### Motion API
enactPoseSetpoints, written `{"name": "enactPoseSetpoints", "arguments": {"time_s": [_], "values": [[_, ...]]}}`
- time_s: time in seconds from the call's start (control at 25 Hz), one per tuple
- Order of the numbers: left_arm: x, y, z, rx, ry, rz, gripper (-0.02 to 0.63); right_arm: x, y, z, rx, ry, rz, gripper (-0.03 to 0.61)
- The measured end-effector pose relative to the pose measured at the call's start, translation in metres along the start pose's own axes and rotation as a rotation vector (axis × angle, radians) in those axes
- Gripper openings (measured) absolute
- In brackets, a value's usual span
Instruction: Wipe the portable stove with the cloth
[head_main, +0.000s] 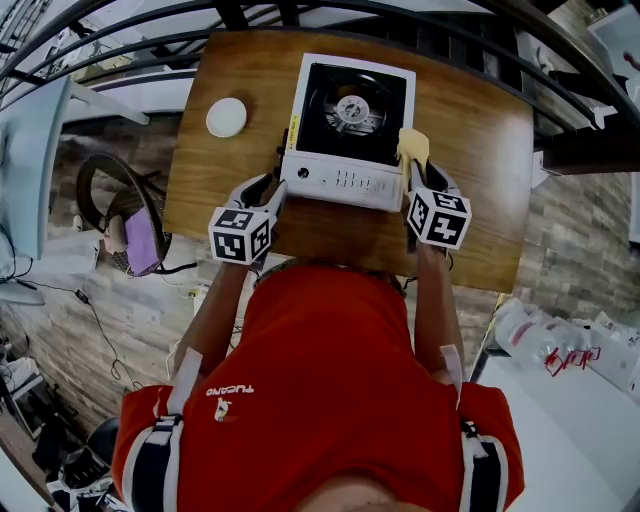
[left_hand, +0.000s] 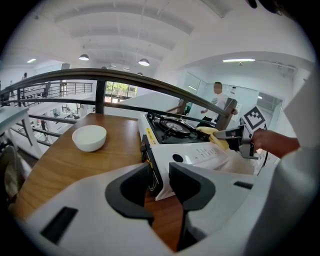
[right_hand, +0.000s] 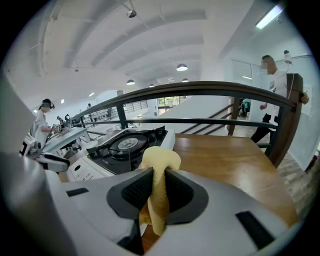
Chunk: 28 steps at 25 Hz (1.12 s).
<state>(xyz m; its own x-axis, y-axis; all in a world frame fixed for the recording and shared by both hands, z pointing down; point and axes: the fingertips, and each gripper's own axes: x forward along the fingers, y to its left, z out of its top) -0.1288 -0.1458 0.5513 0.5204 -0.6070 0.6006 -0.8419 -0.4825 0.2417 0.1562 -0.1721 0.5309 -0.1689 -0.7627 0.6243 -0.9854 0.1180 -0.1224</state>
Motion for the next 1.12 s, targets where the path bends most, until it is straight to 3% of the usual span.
{"name": "enactPoseSetpoints", "arguments": {"time_s": [1.12], "values": [[0.000,-0.001,0.003,-0.011,0.036,-0.002,0.127,0.102,-0.046,0.092,-0.060,-0.012,-0.058,0.085]]}}
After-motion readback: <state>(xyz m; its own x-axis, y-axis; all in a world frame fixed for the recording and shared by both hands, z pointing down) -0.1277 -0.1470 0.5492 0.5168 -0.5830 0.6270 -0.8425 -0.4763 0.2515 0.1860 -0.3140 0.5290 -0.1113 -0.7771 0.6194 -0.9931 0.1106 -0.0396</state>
